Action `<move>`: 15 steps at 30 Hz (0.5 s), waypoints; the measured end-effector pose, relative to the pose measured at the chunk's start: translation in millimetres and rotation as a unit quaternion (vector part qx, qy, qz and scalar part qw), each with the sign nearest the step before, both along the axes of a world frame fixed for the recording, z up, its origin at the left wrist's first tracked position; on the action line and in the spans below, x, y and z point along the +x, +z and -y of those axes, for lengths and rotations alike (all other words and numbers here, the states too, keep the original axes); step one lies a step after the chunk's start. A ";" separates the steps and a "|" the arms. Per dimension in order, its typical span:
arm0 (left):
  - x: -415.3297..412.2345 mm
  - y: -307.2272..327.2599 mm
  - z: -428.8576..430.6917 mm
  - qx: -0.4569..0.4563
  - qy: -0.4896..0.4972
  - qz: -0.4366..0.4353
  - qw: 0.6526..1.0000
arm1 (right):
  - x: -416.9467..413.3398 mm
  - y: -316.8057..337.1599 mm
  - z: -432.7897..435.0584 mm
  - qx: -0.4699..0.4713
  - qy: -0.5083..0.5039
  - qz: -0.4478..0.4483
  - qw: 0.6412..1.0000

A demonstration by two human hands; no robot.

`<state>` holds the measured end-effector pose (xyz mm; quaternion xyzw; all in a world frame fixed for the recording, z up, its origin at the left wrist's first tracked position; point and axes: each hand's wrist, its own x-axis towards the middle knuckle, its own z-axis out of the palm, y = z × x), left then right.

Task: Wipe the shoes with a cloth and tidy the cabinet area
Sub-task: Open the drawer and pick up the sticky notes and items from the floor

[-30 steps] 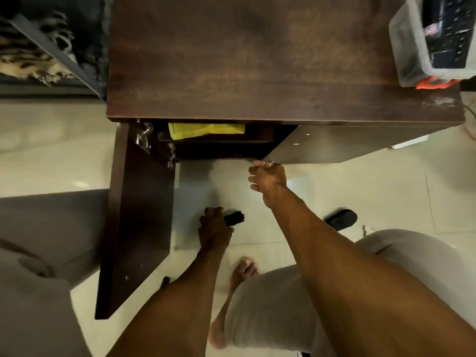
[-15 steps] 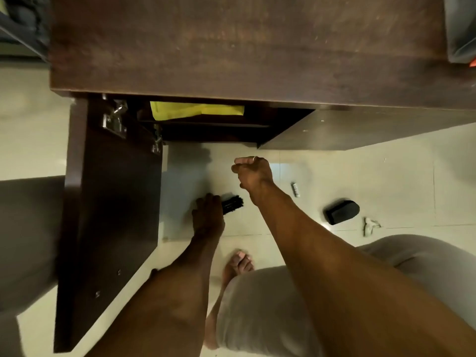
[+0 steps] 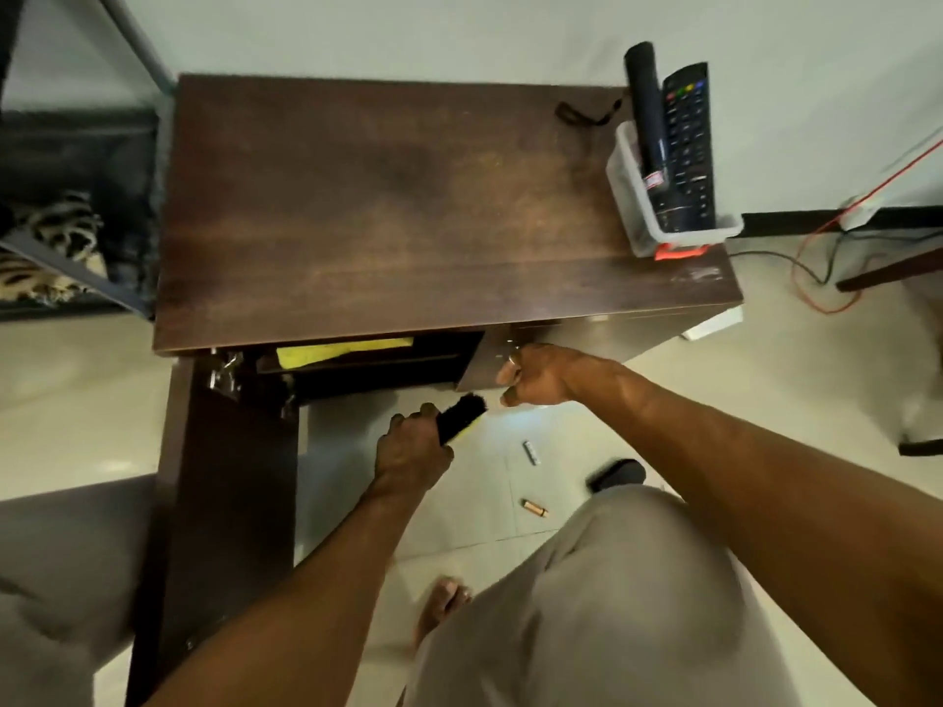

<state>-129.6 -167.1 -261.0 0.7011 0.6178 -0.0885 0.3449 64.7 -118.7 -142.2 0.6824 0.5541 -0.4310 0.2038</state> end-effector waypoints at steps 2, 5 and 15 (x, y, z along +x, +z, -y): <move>9.8 7.6 -1.8 0.001 -0.022 0.003 1.000 | 33.0 -10.4 13.6 0.011 -0.051 -0.013 0.999; 28.3 7.3 -0.4 -0.001 -0.048 0.007 0.999 | 76.5 -38.2 46.1 0.029 -0.143 -0.011 0.989; 88.9 -15.4 6.7 -0.013 -0.119 0.000 0.993 | 152.4 -173.0 166.8 0.087 -0.449 0.067 0.887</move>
